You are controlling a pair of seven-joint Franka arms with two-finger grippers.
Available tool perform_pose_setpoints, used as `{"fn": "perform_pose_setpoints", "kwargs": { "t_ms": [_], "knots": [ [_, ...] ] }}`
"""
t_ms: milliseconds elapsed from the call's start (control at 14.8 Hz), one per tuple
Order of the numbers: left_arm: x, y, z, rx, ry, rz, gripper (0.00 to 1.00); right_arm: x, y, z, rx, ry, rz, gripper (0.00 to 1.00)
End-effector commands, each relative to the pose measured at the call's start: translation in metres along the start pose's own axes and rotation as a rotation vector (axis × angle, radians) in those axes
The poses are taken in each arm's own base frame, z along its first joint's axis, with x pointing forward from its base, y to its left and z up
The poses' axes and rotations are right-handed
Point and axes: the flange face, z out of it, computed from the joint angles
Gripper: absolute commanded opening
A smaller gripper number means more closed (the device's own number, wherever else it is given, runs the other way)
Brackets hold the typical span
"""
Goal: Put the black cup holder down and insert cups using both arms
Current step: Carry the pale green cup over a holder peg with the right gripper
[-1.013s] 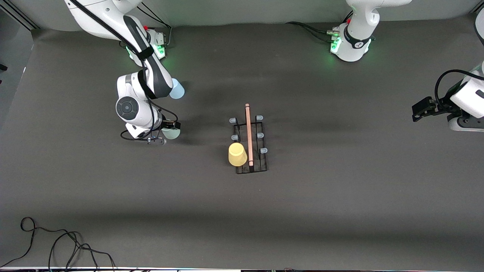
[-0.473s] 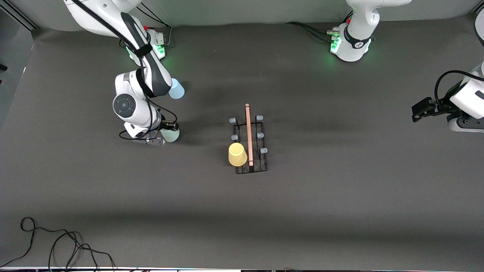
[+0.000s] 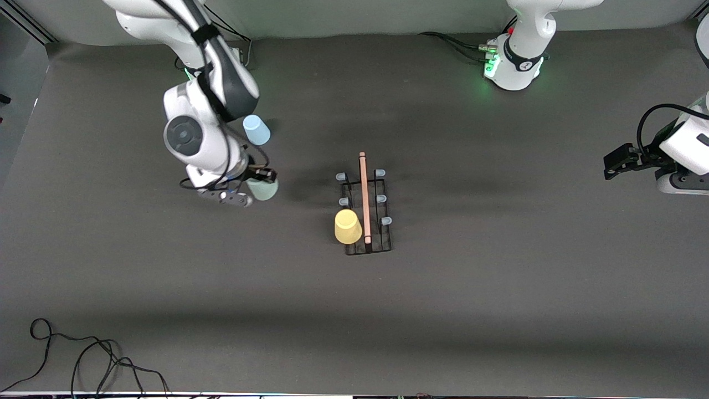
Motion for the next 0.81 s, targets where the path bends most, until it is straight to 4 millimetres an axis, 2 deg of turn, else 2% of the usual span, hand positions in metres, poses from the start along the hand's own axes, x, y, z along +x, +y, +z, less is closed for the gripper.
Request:
{"fn": "perform_pose_setpoints", "kwargs": {
  "t_ms": [0, 135, 405, 743],
  "knots": [
    [0.004, -0.002, -0.003, 0.006, 0.007, 0.015, 0.99, -0.026, -0.039, -0.016, 0.029, -0.019, 0.078, 0.0],
    [0.004, -0.003, -0.003, 0.006, 0.007, 0.014, 0.99, -0.044, -0.066, -0.033, 0.08, -0.021, 0.106, 0.0],
    [0.004, -0.003, -0.003, 0.006, 0.007, 0.014, 0.99, -0.045, -0.109, -0.054, 0.123, 0.021, 0.182, 0.0],
    [0.005, -0.003, 0.0, 0.01, 0.002, 0.015, 0.99, -0.04, -0.148, -0.029, 0.117, 0.013, 0.192, 0.0]
  ]
}}
